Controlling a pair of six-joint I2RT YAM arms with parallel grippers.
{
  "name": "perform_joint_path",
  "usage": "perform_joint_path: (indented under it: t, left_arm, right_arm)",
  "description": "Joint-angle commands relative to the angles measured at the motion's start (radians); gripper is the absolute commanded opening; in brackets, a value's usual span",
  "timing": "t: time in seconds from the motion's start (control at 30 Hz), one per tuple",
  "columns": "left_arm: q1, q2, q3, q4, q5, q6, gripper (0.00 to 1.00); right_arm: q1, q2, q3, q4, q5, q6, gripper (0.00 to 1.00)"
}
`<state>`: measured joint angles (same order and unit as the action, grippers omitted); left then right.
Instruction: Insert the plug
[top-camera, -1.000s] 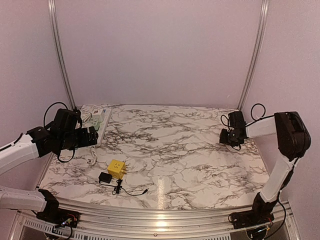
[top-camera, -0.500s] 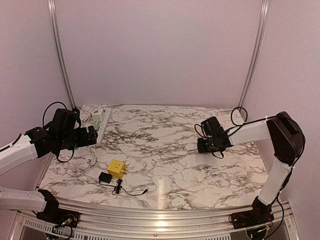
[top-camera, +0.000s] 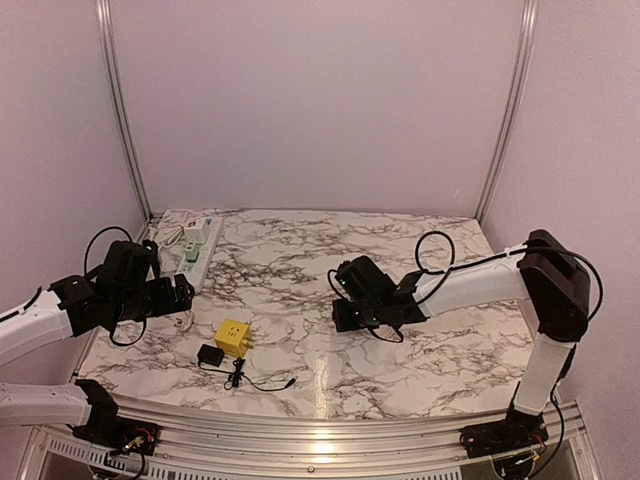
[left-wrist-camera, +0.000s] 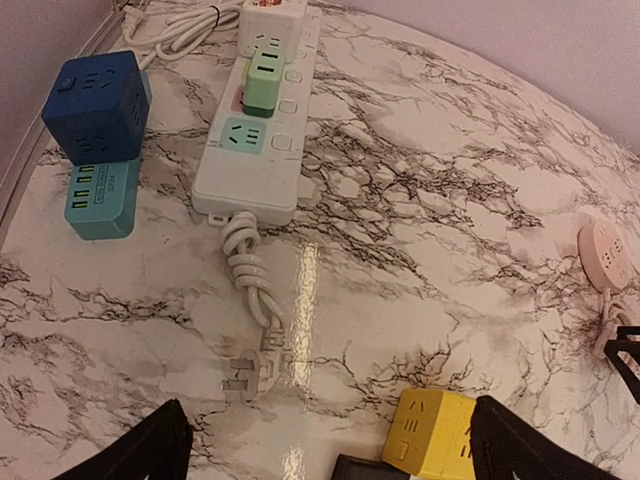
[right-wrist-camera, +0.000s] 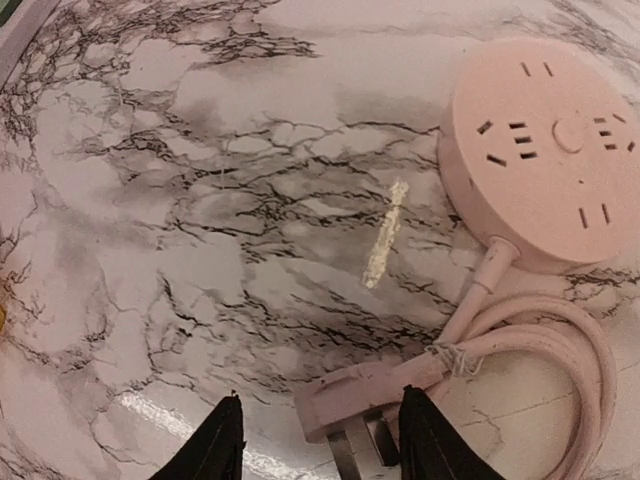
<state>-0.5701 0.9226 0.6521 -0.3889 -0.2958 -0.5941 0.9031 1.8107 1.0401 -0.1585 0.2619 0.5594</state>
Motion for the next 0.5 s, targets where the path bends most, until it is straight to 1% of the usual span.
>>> perform_joint_path:
  t: [0.0,0.13,0.23,0.3,0.43,0.47]
  left_arm:
    - [-0.037,-0.008,-0.041,0.029,0.029,-0.036,0.99]
    - [-0.092,0.007,-0.047,0.036,0.016,-0.049,0.99]
    - [-0.139,0.027,-0.042,0.039,-0.001,-0.049,0.99]
    - [-0.177,0.051,-0.038,0.042,-0.015,-0.045,0.99]
    - [-0.249,0.121,-0.013,0.045,-0.047,-0.027,0.99]
    - [-0.265,0.141,-0.005,0.045,-0.053,-0.023,0.99]
  right_arm:
    - [0.079,0.051,0.118,0.007,-0.016,0.092,0.52]
    - [0.116,0.074,0.211,-0.004,-0.058,0.086,0.55]
    - [0.117,0.053,0.242,-0.027,-0.067,0.07,0.66]
    - [0.117,0.014,0.249,-0.055,-0.052,0.046,0.72]
    - [0.117,-0.137,0.235,-0.102,0.041,-0.023,0.77]
    - [0.115,-0.173,0.229,-0.11,0.059,-0.039,0.8]
